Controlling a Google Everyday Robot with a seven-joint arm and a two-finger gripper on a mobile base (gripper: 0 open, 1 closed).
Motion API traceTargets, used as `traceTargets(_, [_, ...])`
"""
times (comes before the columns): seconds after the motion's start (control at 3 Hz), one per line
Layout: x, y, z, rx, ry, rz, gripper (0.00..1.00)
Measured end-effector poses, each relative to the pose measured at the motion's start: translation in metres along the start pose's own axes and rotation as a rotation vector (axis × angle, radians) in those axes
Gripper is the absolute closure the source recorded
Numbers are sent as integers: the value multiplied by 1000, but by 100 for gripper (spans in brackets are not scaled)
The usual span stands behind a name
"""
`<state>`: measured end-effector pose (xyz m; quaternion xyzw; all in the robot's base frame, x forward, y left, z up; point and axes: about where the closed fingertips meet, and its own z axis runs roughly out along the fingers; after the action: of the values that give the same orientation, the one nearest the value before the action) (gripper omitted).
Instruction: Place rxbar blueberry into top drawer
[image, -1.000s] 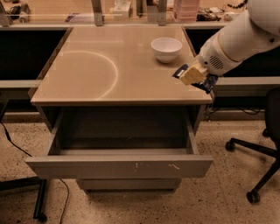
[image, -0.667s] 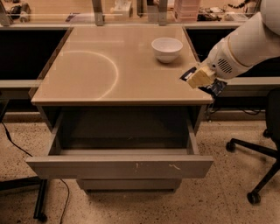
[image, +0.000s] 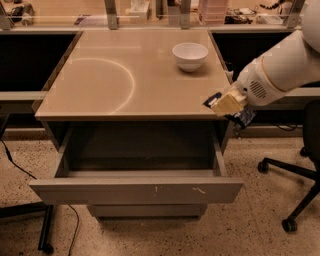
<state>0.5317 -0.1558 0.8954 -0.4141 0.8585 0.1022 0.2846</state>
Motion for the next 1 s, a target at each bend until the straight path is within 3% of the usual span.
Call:
traceTargets(0.33, [36, 52, 38, -198, 45, 94, 100])
traceTargets(0.67, [61, 98, 71, -340, 58, 145, 100])
traceTargets(1.0, [69, 132, 112, -417, 43, 140, 100])
